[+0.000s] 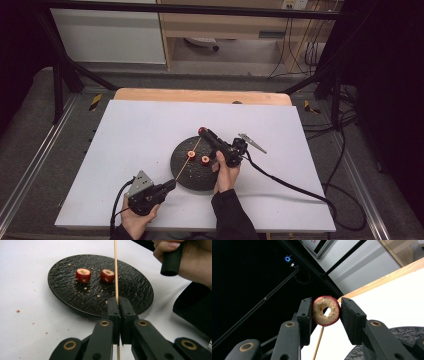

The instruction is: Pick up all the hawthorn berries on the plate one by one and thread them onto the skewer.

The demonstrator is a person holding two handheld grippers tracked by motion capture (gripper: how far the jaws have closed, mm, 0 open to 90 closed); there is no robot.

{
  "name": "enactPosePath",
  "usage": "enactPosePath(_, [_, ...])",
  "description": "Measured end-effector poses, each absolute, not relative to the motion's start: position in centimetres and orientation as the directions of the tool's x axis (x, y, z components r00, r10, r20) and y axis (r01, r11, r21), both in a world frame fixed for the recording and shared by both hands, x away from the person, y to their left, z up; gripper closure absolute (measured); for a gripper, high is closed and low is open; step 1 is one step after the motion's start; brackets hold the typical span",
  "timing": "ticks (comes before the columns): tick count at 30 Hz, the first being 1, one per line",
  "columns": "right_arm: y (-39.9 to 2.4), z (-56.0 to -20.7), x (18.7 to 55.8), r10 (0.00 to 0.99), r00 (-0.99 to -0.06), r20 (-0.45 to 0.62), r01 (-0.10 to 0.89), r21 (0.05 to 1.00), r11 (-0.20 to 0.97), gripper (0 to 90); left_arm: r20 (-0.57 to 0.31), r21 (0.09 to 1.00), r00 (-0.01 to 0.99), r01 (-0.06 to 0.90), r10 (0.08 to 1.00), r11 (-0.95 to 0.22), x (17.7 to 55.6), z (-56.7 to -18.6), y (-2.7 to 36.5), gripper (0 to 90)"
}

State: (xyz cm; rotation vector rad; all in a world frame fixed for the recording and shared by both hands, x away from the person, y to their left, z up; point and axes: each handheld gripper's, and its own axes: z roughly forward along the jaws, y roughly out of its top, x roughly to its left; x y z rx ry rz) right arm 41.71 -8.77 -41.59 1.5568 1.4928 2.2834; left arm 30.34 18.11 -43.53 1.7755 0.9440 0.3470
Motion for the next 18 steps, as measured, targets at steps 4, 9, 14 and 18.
enactPosePath(4, [-8.6,-41.8,41.6,0.47,-0.508,0.722,0.471,0.69,-0.55,62.7,-0.22,0.888,0.632,0.445,0.743,-0.116,30.4,-43.4,17.9,88.1])
enactPosePath(9, [-8.5,-42.1,41.5,0.461,-0.505,0.729,0.481,0.682,-0.551,62.7,-0.225,0.889,0.62,0.446,0.751,-0.102,30.5,-43.1,17.3,88.2])
enactPosePath(14, [-8.3,-42.3,41.3,0.457,-0.504,0.733,0.492,0.679,-0.546,62.7,-0.227,0.887,0.61,0.451,0.759,-0.097,31.0,-42.7,17.0,88.2])
enactPosePath(18, [-8.2,-42.5,41.1,0.453,-0.503,0.736,0.503,0.676,-0.539,62.7,-0.221,0.889,0.603,0.447,0.767,-0.096,31.5,-42.3,16.7,88.2])
